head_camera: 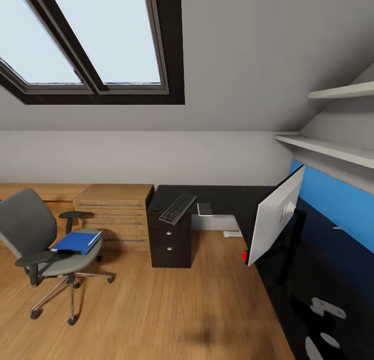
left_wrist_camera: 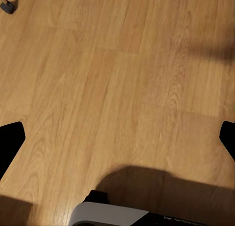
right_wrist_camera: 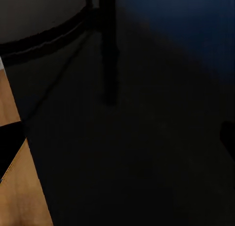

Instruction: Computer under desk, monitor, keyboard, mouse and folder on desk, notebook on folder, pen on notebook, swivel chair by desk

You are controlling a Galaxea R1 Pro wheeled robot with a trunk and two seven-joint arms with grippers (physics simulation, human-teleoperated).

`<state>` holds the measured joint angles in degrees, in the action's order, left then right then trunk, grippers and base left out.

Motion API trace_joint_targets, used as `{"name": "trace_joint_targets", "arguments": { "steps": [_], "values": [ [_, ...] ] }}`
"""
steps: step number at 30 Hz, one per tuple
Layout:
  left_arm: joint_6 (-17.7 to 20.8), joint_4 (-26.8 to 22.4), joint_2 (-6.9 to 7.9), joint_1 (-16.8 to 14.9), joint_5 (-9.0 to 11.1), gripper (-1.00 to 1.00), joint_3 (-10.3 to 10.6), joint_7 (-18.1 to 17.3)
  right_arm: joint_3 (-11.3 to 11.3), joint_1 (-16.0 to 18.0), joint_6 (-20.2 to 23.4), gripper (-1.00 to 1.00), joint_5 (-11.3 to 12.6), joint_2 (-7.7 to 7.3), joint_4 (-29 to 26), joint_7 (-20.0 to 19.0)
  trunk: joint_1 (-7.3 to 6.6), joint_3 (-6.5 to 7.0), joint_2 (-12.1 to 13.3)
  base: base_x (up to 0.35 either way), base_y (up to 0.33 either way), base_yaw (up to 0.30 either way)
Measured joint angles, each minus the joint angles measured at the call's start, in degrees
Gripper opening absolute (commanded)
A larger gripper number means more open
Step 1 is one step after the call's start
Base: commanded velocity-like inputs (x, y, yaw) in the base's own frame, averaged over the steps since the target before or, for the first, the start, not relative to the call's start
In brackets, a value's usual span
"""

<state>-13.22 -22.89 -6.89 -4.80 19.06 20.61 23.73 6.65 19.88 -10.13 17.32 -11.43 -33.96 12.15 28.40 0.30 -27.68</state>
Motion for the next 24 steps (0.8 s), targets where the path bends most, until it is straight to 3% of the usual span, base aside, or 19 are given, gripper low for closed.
{"name": "trace_joint_targets", "arguments": {
  "steps": [3,4,5,6,9,15,24],
  "values": [
    [0.00,0.00,0.00,0.00,0.01,1.00,0.00,-0.03,-0.02,7.32,-0.27,1.00,-1.89,-1.53,6.98,0.07,0.00,0.00,0.00,0.000,0.000,0.000],
    [0.01,-0.03,0.00,0.01,-0.03,1.00,-0.03,-0.07,0.04,14.15,-0.64,1.00,-4.09,-2.89,16.94,0.49,0.00,-0.02,0.01,0.000,0.000,0.000],
    [0.01,0.00,0.00,0.00,-0.05,1.00,0.00,-0.08,-0.37,22.78,-1.40,1.00,-6.83,-3.76,23.42,1.27,0.00,0.00,0.01,0.000,0.000,0.000],
    [0.02,0.01,0.00,0.00,-0.05,1.00,0.01,-0.08,-0.52,25.50,-1.67,1.00,-7.51,-3.87,24.40,1.41,0.00,0.01,-0.01,0.000,0.000,0.000],
    [0.01,0.00,0.00,0.00,-0.07,1.00,0.00,-0.09,-0.63,27.30,-3.29,1.00,-8.81,-3.91,26.80,1.72,0.00,0.00,0.00,0.000,0.000,0.000],
    [0.00,0.00,0.02,0.00,-0.08,1.00,-0.01,-0.09,-0.26,28.71,-10.40,1.00,-8.47,-1.90,28.07,1.78,0.00,-0.01,0.00,0.000,0.000,0.000],
    [0.05,0.00,0.03,0.00,0.00,1.00,-0.01,-0.09,-0.51,28.33,-13.55,1.00,-8.69,-1.00,28.42,0.77,0.00,-0.01,0.00,0.000,0.000,0.000]
  ]
}}
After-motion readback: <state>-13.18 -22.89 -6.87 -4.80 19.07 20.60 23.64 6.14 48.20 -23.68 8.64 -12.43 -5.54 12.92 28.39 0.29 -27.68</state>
